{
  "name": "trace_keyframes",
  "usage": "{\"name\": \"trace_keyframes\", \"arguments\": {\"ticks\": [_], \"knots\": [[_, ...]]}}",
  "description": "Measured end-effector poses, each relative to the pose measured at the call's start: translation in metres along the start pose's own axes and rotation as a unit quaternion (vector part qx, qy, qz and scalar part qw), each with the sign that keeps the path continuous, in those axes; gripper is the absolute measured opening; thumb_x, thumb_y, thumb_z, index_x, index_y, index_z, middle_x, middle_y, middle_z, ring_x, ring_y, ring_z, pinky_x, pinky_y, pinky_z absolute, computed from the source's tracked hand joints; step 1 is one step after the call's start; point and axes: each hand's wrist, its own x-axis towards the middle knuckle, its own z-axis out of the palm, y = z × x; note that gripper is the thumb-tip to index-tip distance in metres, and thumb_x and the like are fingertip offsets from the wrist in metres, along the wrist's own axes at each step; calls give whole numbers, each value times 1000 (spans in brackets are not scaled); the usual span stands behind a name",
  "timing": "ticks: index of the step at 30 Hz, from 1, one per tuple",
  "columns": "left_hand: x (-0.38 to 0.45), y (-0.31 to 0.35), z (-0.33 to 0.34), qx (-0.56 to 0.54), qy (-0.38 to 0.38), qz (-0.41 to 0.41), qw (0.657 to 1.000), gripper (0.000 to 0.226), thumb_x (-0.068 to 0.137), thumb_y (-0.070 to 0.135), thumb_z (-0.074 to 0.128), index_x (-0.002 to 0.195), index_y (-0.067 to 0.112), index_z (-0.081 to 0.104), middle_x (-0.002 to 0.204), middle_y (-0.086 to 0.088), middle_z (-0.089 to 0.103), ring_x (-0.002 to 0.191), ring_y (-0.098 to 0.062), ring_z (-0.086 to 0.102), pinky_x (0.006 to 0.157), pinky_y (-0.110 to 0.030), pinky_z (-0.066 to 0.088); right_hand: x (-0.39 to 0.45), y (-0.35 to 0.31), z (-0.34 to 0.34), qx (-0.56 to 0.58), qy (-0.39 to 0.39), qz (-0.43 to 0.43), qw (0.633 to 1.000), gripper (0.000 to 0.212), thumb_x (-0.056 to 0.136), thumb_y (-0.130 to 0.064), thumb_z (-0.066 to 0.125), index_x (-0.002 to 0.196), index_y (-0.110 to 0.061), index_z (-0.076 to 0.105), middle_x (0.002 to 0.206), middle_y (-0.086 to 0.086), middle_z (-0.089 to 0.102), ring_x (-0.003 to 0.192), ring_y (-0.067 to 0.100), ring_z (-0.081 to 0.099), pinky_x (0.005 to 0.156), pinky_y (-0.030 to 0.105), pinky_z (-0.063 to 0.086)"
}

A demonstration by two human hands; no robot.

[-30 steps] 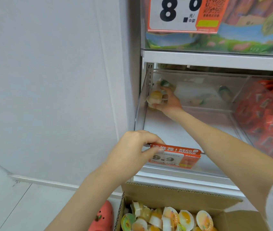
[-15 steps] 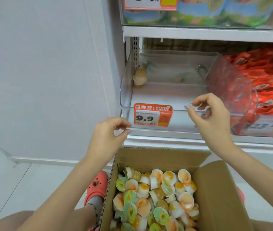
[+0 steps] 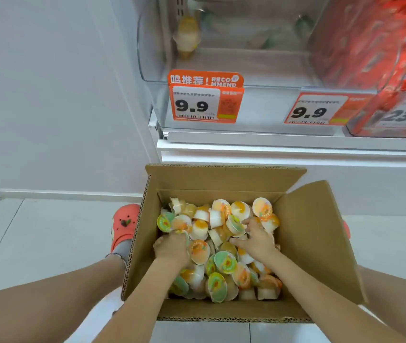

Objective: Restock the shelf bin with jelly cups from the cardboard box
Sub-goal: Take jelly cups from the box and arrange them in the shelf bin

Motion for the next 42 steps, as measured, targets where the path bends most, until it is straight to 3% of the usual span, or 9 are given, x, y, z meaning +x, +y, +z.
{"name": "trace_keyframes", "arguments": {"ticks": [4, 11, 17, 19, 23, 25, 28, 35, 42], "knots": [[6, 4, 21, 61, -8, -28, 998, 77, 78, 47, 68, 138, 12, 35, 146, -15, 27, 132, -33, 35, 104, -39, 38, 19, -11, 19, 89, 46, 84, 991, 72, 78, -36, 75, 133, -5, 40, 127, 13, 56, 119, 29, 52, 90, 35, 45], [13, 11, 20, 80, 39, -69, 994, 39, 90, 32, 50, 124, 13, 52, 133, -11, 48, 126, -31, 40, 106, -40, 32, 31, -20, 29, 111, 98, 151, 977, 59, 80, -38, 74, 121, 0, 56, 122, 17, 60, 113, 33, 57, 88, 36, 47], [-4, 2, -7, -149, 118, -46, 981, 17, 82, 29, 59, 83, 13, 58, 94, -6, 58, 93, -25, 53, 76, -32, 43, 11, -22, 15, 144, 82, 113, 980, 43, 78, -24, 77, 109, -1, 57, 98, 9, 62, 97, 25, 60, 84, 32, 49], [-14, 2, -32, -335, 84, -30, 938, 28, 79, 19, 66, 60, 13, 45, 67, -2, 48, 64, -17, 48, 58, -26, 39, -2, -29, -2, 179, 87, 76, 977, 46, 76, -18, 78, 109, -5, 48, 94, 4, 55, 91, 19, 53, 75, 29, 46], [-41, 17, -93, -650, -65, -122, 748, 29, 80, 21, 70, 104, 11, 56, 105, -8, 58, 88, -19, 57, 68, -30, 52, -31, -64, -60, 153, 49, -79, 984, 57, 75, -10, 77, 119, -8, 41, 105, 6, 59, 86, 13, 55, 60, 12, 42], [-59, 26, -124, -699, -126, -118, 694, 20, 81, 22, 69, 93, 11, 58, 90, -9, 62, 81, -22, 56, 69, -33, 49, -51, -88, -92, 130, 43, -159, 978, 55, 74, -9, 77, 118, -13, 44, 105, 1, 62, 88, 9, 57, 64, 9, 43], [-88, 37, -167, -707, -151, -73, 687, 22, 82, 24, 69, 83, 7, 56, 69, -12, 66, 75, -26, 59, 69, -37, 48, -81, -120, -136, 106, 80, -257, 957, 53, 74, -13, 78, 115, -29, 48, 105, -10, 59, 92, 4, 57, 72, 5, 43], [-117, 55, -215, -759, -148, 55, 632, 44, 80, 28, 71, 116, 9, 56, 107, -16, 56, 92, -34, 62, 83, -50, 53, -123, -156, -180, 85, 109, -360, 923, 74, 69, -12, 82, 128, -39, 46, 102, -7, 51, 90, 3, 54, 77, 16, 49], [-117, 74, -205, -807, -174, 141, 546, 31, 88, 29, 58, 111, 7, 61, 116, -19, 62, 100, -29, 63, 78, -37, 56, -106, -154, -165, 232, 99, -350, 902, 46, 73, -3, 78, 110, -25, 63, 116, -4, 63, 101, 12, 61, 82, 27, 55]]}}
